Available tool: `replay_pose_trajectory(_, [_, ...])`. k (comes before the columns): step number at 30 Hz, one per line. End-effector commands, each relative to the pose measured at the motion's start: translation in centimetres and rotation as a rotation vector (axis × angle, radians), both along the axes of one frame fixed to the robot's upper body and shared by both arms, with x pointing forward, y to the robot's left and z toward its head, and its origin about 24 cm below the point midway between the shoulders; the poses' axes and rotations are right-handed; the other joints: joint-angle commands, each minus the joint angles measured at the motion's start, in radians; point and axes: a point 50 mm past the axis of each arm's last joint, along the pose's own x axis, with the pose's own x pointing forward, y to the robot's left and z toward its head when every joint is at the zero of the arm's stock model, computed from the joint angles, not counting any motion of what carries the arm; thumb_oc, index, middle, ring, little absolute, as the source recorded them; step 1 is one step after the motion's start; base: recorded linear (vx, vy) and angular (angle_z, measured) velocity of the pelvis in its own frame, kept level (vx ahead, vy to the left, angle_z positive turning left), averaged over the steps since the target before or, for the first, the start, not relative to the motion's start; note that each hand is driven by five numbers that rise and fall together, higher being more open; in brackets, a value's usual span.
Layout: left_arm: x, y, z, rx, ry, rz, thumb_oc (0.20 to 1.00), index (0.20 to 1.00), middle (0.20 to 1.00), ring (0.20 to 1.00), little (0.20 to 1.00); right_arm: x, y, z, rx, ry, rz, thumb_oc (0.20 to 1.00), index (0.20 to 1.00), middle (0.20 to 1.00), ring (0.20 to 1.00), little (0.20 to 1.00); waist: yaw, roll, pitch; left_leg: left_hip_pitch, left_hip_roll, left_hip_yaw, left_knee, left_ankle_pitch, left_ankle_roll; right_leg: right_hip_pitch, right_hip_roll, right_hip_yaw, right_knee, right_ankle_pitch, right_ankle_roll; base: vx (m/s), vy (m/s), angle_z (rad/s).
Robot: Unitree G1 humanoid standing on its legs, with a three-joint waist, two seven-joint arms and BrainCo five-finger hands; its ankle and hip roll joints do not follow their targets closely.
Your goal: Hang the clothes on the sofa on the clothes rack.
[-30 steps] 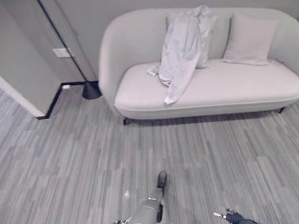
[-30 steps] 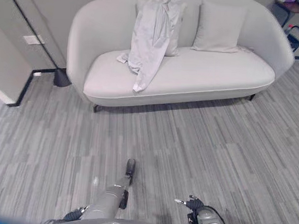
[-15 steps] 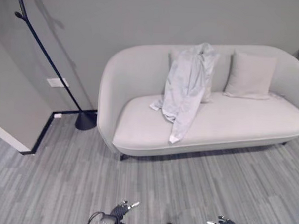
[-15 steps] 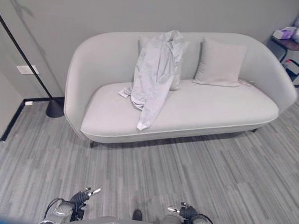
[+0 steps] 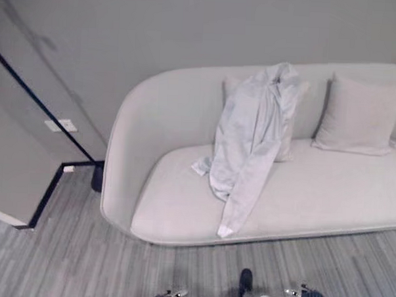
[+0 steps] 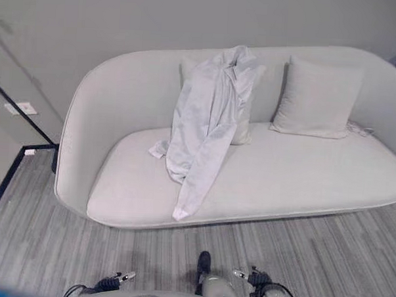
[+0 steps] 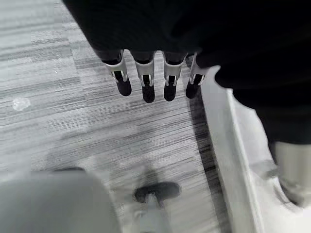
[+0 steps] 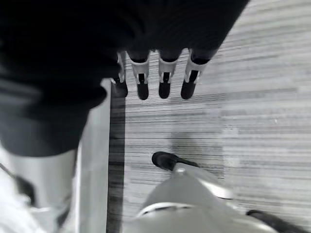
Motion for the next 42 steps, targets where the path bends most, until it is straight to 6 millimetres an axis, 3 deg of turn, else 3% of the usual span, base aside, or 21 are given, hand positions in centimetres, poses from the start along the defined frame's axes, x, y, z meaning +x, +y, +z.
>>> replay_pose_trajectory(1, [2.0,0.3,0.6,0.014,-0.07,0.009,1.0,1.0,1.0,1.0,1.0,0.1,-0.8,0.3,-0.018,-0.029,-0.016,1.0,1.0,1.0,1.0,1.0,-0.016,0.007,0.015,-0.066,0.146,-0.026,-0.024,0.176,-0.04,-0.018,-0.04,0.014,0.0,-0.021,0.211,0.19,-0.174,-0.06])
replay_pose_trajectory(4, [2.3,0.0,0.7,-0.001,-0.085,0.006,1.0,1.0,1.0,1.0,1.0,0.1,-1.3,0.5,-0.029,-0.034,-0.041,1.0,1.0,1.0,1.0,1.0,-0.019,-0.004,0.033,-0.158,0.166,0.038,0.194,0.284,-0.08,0.054,-0.038,-0.003,0.0,-0.078,0.177,0.2,-0.179,-0.16])
replay_pose_trajectory(8, [2.0,-0.1,0.6,-0.005,-0.076,-0.007,1.0,1.0,1.0,1.0,1.0,-0.1,-2.0,0.6,-0.046,-0.025,-0.063,1.0,1.0,1.0,1.0,1.0,-0.009,-0.02,0.061,-0.232,0.212,0.123,0.372,0.333,-0.04,0.122,-0.033,0.018,0.0,-0.122,0.146,0.21,-0.141,-0.02])
replay_pose_trajectory(12, [1.6,-0.1,0.5,-0.007,-0.065,0.003,1.0,1.0,1.0,1.0,1.0,-0.1,-1.9,0.5,-0.048,-0.02,-0.056,1.0,1.0,1.0,1.0,1.0,0.017,-0.037,0.078,-0.328,0.194,0.144,0.265,0.241,-0.01,0.158,-0.051,0.036,0.0,-0.148,0.157,0.16,-0.015,-0.15])
replay_pose_trajectory(15, [1.4,-0.1,0.4,-0.003,-0.055,0.003,1.0,1.0,1.0,1.0,1.0,0.0,-1.9,0.6,-0.051,-0.023,-0.041,1.0,1.0,1.0,1.0,1.0,0.035,-0.037,0.084,-0.385,0.169,0.143,0.103,0.214,-0.019,0.182,-0.056,0.042,0.0,-0.172,0.167,0.13,0.057,-0.02])
replay_pose_trajectory(19, [1.0,-0.1,0.3,-0.001,-0.044,0.006,1.0,1.0,1.0,1.0,1.0,-0.1,-1.6,0.4,-0.057,-0.014,-0.018,1.0,1.0,1.0,1.0,1.0,0.071,-0.01,0.094,-0.455,0.116,0.074,-0.104,0.311,-0.031,0.23,-0.026,0.068,0.0,-0.207,0.165,0.17,0.072,0.08])
replay_pose_trajectory(22, [0.8,0.2,0.3,0.008,-0.036,0.023,1.0,1.0,1.0,1.0,1.0,0.1,-1.2,0.4,-0.051,-0.014,0.003,1.0,1.0,1.0,1.0,1.0,0.087,0.003,0.092,-0.464,0.095,0.026,-0.2,0.353,-0.045,0.257,-0.006,0.098,0.0,-0.223,0.164,0.22,0.094,-0.36])
replay_pose_trajectory(24, [0.5,0.2,0.2,0.01,-0.028,0.021,1.0,1.0,1.0,1.0,1.0,-0.2,-1.0,0.2,-0.048,-0.004,0.004,1.0,1.0,1.0,1.0,1.0,0.086,0.007,0.085,-0.439,0.1,0.028,-0.215,0.357,-0.046,0.266,-0.005,0.104,0.0,-0.229,0.166,0.18,0.125,-0.54])
replay_pose_trajectory(28, [0.3,0.6,0.2,0.023,-0.025,0.014,1.0,1.0,1.0,1.0,1.0,-1.2,-1.0,-0.1,-0.05,0.031,0.001,1.0,1.0,1.0,1.0,1.0,0.079,0.001,0.048,-0.37,0.096,0.066,-0.228,0.324,-0.031,0.273,-0.049,0.112,0.0,-0.23,0.191,0.18,0.176,-0.15])
replay_pose_trajectory(36, [0.8,1.6,0.5,0.052,-0.04,0.015,1.0,1.0,1.0,1.0,1.0,-0.7,-0.1,-0.2,-0.025,0.02,0.019,1.0,1.0,1.0,1.0,1.0,0.078,-0.022,0.018,-0.32,0.056,0.12,-0.228,0.253,0.022,0.275,-0.128,0.126,0.0,-0.206,0.236,0.12,0.131,-0.26])
replay_pose_trajectory(42, [1.2,1.9,0.7,0.06,-0.055,0.012,1.0,1.0,1.0,1.0,1.0,-0.3,0.5,-0.2,-0.012,0.008,0.045,1.0,1.0,1.0,1.0,1.0,0.08,-0.034,0.007,-0.299,0.037,0.128,-0.226,0.222,0.048,0.257,-0.154,0.138,0.022,-0.193,0.256,0.07,0.085,-0.04])
